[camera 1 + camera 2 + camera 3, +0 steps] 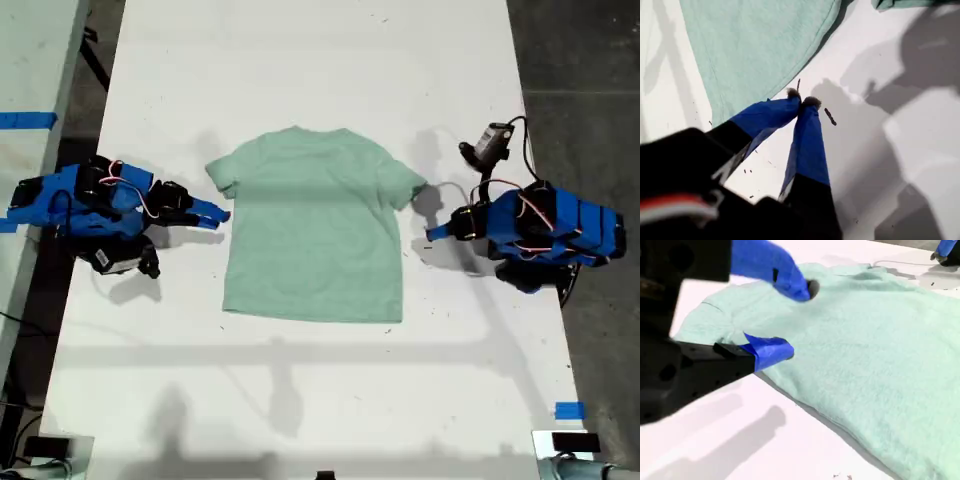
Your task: Fold tshirt
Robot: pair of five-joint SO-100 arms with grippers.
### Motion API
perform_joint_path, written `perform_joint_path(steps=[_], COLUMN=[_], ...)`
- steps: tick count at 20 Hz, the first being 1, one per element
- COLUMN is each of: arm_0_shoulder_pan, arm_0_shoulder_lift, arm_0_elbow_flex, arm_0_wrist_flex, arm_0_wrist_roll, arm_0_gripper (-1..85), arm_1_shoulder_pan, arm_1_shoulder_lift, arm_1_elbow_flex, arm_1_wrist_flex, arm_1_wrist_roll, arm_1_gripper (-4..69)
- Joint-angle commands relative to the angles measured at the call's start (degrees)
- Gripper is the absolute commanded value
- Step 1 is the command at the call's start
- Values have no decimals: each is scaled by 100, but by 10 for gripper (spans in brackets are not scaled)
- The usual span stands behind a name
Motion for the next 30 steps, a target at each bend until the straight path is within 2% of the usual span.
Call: perform_joint_path(steps=[1,3,6,8,9,11,12,18,20,22,25,27,30], arm_0_shoulder_pan=[-211,105,325,378,624,800,791,650,659,589,519,448,-35], arm_0_shoulder_lift=[598,598,606,606,606,606,606,606,571,193,-1055,-2074,-3041], arm_0_elbow_flex=[62,53,44,18,-18,26,18,-26,-202,-519,-1318,-2294,-3832], arm_0_wrist_flex=[-141,-97,-18,-105,-141,-633,-809,-914,-747,-738,-879,-466,703], arm_0_wrist_roll=[0,0,35,686,668,668,563,378,264,211,211,264,694], arm_0_gripper=[1,1,1,12,21,1,1,1,1,1,1,1,1], arm_1_shoulder_pan=[-79,-79,-70,-35,-70,-132,-141,-396,-580,-694,-703,-545,-44], arm_1_shoulder_lift=[62,62,70,79,79,88,88,88,70,-519,-2531,-3463,-4377], arm_1_elbow_flex=[-18,-18,-18,-79,-105,-185,-360,-510,-686,-1169,-2505,-3445,-4711], arm_1_wrist_flex=[141,141,149,237,237,246,237,88,97,79,-44,211,949], arm_1_wrist_roll=[-105,-202,97,211,352,844,791,1354,1450,1468,1213,932,422], arm_1_gripper=[23,19,4,4,4,4,4,5,5,5,5,5,5])
